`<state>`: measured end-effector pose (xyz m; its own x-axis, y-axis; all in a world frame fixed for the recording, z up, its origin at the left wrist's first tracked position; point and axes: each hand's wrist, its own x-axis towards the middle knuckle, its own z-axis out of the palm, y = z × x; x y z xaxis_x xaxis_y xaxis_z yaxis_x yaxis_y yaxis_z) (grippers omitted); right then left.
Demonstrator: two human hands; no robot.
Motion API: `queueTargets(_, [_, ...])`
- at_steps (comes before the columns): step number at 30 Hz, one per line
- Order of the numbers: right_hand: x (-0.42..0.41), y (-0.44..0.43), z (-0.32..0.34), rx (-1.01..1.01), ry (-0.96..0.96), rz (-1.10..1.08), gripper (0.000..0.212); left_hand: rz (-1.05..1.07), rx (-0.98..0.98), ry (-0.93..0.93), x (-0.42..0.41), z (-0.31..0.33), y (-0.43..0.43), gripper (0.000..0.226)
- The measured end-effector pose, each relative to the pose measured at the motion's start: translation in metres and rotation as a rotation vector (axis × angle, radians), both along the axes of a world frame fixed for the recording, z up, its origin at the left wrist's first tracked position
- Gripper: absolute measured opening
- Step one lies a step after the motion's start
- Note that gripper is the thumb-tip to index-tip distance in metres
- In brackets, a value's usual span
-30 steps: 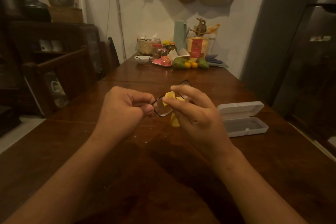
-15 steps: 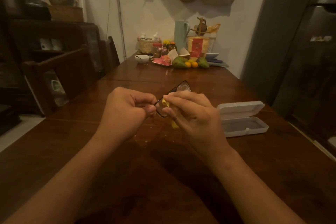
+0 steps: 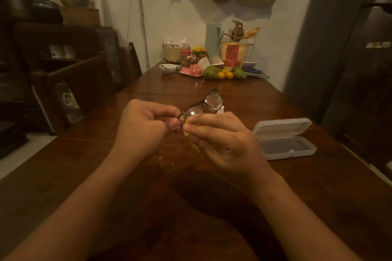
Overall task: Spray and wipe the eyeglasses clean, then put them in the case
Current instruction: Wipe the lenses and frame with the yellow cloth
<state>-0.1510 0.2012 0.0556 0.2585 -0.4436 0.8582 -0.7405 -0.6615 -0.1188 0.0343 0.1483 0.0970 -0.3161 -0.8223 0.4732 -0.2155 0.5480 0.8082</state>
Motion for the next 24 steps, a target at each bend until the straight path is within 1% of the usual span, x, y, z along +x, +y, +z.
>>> queueTargets(3, [-0.004, 0.002, 0.001, 0.037, -0.071, 0.008, 0.02, 0.003, -0.002, 0.012, 0.001, 0.0, 0.001, 0.026])
queueTargets(5, [-0.003, 0.003, 0.001, 0.069, -0.154, 0.007, 0.018, 0.007, -0.008, 0.002, -0.001, 0.001, 0.003, 0.02])
queueTargets(7, [0.003, 0.002, -0.001, 0.064, -0.194, -0.021, 0.016, 0.009, -0.005, -0.012, -0.001, 0.001, 0.005, 0.017])
queueTargets(12, [0.007, 0.001, -0.001, 0.024, -0.176, -0.027, 0.017, 0.014, 0.018, 0.027, 0.001, 0.001, 0.003, 0.019])
queueTargets(14, [0.004, 0.001, -0.001, 0.027, -0.169, -0.037, 0.018, 0.025, 0.009, 0.037, 0.002, 0.001, 0.002, 0.025])
queueTargets(18, [-0.001, -0.001, -0.002, 0.01, -0.226, -0.065, 0.02, 0.036, 0.009, 0.04, 0.001, 0.001, 0.003, 0.027])
queueTargets(20, [0.001, -0.002, -0.003, -0.016, -0.189, -0.056, 0.021, 0.03, 0.016, 0.049, 0.002, 0.001, 0.002, 0.028])
queueTargets(24, [0.004, -0.001, -0.003, -0.085, -0.022, -0.025, 0.025, 0.012, 0.062, 0.087, 0.003, 0.002, 0.0, 0.041])
